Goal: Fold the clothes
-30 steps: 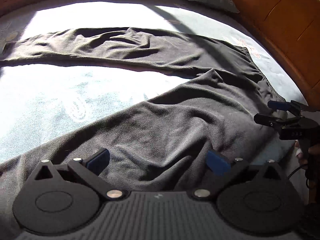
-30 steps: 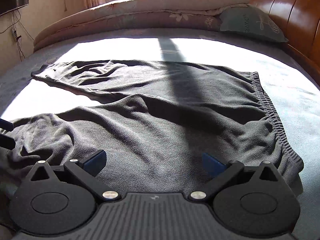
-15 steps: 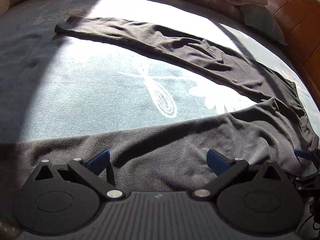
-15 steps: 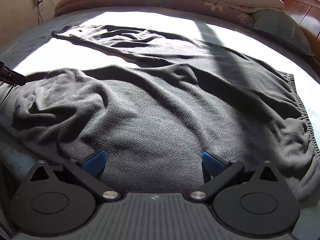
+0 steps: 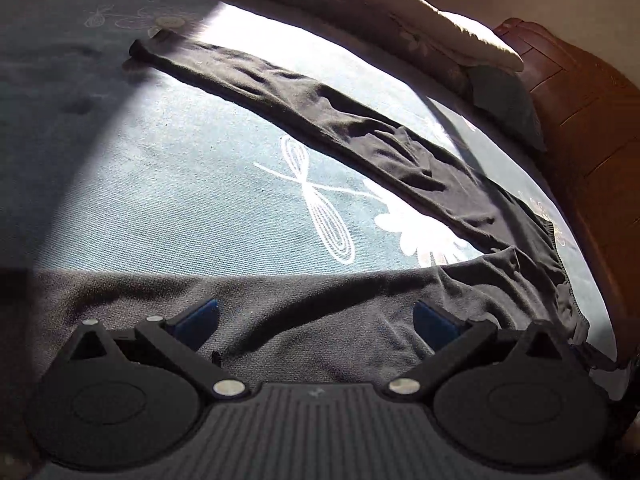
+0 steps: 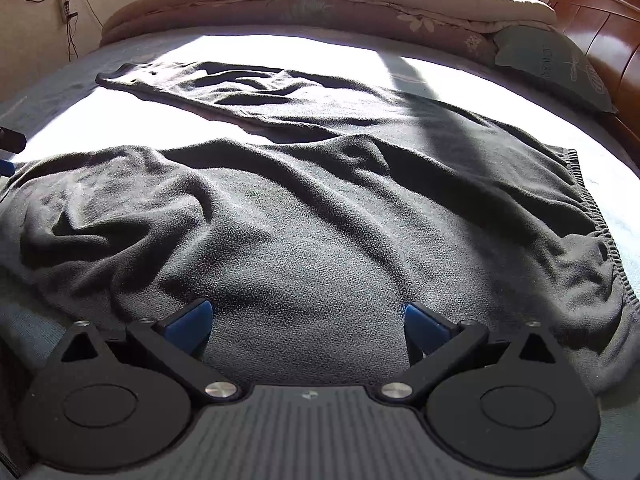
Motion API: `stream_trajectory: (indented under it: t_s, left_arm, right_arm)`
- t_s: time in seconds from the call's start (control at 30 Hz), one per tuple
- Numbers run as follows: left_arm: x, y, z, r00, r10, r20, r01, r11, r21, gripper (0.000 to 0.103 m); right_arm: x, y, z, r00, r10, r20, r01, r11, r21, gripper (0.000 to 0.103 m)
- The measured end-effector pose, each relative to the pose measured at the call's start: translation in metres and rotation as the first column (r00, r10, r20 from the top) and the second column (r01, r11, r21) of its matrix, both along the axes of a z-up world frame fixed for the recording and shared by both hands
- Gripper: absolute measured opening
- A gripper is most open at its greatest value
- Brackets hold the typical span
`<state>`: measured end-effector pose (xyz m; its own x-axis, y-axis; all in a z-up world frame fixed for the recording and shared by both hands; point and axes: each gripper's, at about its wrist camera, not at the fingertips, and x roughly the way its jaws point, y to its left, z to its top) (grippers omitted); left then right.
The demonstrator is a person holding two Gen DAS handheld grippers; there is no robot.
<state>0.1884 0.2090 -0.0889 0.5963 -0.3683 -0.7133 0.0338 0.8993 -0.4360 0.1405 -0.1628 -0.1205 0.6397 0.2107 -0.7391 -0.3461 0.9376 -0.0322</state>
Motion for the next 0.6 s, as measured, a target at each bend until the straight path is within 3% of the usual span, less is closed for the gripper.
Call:
stream_trajectory:
  t_s: [0.17,0.27,0.37,0.5,0.6]
  left_arm:
    - [0.022,-0.017,-0.018,0.998,-0.057,-0.031,0.056,0.998,-0.019,0.102]
    - [0.027,-0.019,-0.013,0.998,-0.062,-0.027,0.062,0.998,0.0,0.102]
    - [0.018,-0.019,0.003,0.997,-0.073,-0.009,0.073,0.997,0.039,0.102]
    - [-0.012,-0.009,0.012,0.999,-0.034,-0.027,0.039,0.981,0.191,0.102]
    - [-0.038,0.012,0.009,0.998,0.027,-0.054,-0.017,0.984,0.179,0.102]
  right_arm:
    - [-0.001,0.001,0.0,1.0,-0.012,-0.002,0.012,1.0,-0.004,0.103]
    - [0.0,0.002,0.001,1.0,-0.012,-0.012,0.012,1.0,-0.01,0.103]
    - [0.003,0.004,0.006,0.999,0.006,-0.044,-0.007,0.999,-0.031,0.103]
    - [0.005,0.015,0.023,0.996,0.091,-0.001,-0.091,0.995,-0.045,0.103]
    - [0.012,0.038,0.039,0.983,0.181,0.031,-0.181,0.983,-0.016,0.103]
